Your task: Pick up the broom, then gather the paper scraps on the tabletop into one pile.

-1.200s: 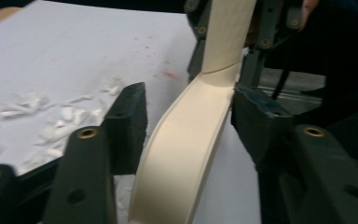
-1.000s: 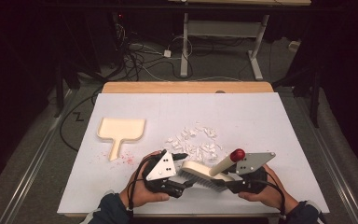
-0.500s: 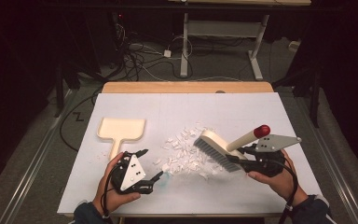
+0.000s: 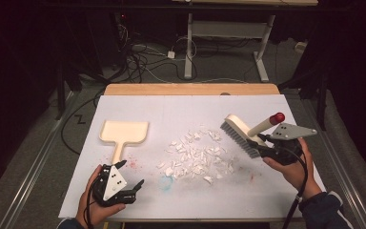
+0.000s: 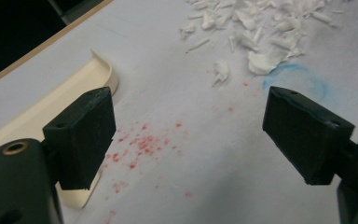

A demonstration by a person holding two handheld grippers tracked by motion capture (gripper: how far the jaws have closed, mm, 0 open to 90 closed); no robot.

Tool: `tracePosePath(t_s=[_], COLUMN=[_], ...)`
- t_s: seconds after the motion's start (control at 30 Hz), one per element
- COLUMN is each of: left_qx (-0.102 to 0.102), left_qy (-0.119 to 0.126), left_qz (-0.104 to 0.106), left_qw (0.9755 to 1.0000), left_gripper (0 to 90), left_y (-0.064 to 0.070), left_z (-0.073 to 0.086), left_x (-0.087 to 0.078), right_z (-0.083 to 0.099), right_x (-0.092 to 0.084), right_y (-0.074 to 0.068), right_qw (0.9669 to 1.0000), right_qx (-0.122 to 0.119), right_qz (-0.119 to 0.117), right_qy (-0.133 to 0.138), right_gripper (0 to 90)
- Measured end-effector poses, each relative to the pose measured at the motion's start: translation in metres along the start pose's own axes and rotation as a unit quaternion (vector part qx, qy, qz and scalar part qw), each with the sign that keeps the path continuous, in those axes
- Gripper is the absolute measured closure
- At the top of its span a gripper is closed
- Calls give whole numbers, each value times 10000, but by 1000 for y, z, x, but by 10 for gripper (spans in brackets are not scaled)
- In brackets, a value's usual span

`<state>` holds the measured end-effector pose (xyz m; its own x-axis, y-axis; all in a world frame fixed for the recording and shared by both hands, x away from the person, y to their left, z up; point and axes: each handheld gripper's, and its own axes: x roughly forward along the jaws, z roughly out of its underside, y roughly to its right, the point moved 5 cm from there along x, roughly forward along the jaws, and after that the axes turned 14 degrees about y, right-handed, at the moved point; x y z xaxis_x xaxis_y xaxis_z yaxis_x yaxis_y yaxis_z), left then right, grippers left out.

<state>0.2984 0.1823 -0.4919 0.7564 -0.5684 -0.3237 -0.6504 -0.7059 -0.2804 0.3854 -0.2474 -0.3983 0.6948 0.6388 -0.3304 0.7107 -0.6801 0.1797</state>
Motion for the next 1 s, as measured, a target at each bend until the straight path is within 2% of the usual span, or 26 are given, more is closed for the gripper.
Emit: tracePosePath(t_s=[0.03, 0.13, 0.17, 0.23, 0.33, 0.37, 0.4, 0.47, 0.53, 0.57, 0.6, 0.77, 0.8, 0.87, 0.9, 0.93, 1.0], left_qx=[-10, -59, -69, -55, -44, -63, -80, -81, -113, -109, -102, -72, -67, -35, -18, 3, 14], left_qy=[-9, -44, -50, -75, -79, -80, -76, -107, -114, -128, -140, -188, -208, -249, -250, -259, -262], left_qz=[-28, -30, -30, -27, -23, -20, -14, -27, -15, -27, -35, -21, -13, 17, 31, 52, 64], left_qw=[10000, 10000, 10000, 10000, 10000, 9999, 9999, 9999, 9999, 9999, 9998, 9998, 9998, 9997, 9997, 9997, 9996], left_gripper=[163, 163, 163, 163, 163, 163, 163, 163, 163, 163, 163, 163, 163, 163, 163, 163, 163], left_y=[-1, -3, -3, -3, -3, -4, -4, -5, -5, -5, -5, -3, -3, -2, -1, 0, 1], left_z=[1, 5, 5, 6, 6, 6, 6, 7, 8, 8, 9, 10, 10, 10, 10, 10, 11], left_x=[0, -1, -1, 0, 0, 0, 0, 1, 1, 1, 1, 2, 3, 4, 4, 4, 4], right_z=[0, 3, 3, 5, 11, 15, 15, 17, 20, 21, 21, 24, 21, 20, 20, 20, 22], right_x=[0, 7, 7, 14, 26, 35, 35, 44, 61, 67, 67, 99, 109, 114, 123, 123, 128], right_y=[0, 17, 17, 26, 35, 39, 39, 43, 48, 48, 48, 45, 40, 36, 26, 26, 13], right_qw=[10000, 9993, 9993, 9981, 9968, 9949, 9949, 9928, 9910, 9894, 9894, 9842, 9835, 9838, 9836, 9836, 9824], right_qx=[0, -70, -70, -138, -91, -165, -165, -282, -321, -416, -416, -717, -805, -833, -1006, -1006, -1128], right_qz=[0, 319, 319, 537, 664, 797, 797, 909, 981, 1043, 1043, 1125, 1096, 1027, 850, 850, 733], right_qy=[0, -162, -162, -280, -437, -592, -592, -723, -855, -923, -923, -1164, -1197, -1213, -1230, -1230, -1297], right_gripper=[685, 685, 685, 686, 685, 686, 686, 686, 686, 686, 686, 686, 686, 686, 686, 686, 686])
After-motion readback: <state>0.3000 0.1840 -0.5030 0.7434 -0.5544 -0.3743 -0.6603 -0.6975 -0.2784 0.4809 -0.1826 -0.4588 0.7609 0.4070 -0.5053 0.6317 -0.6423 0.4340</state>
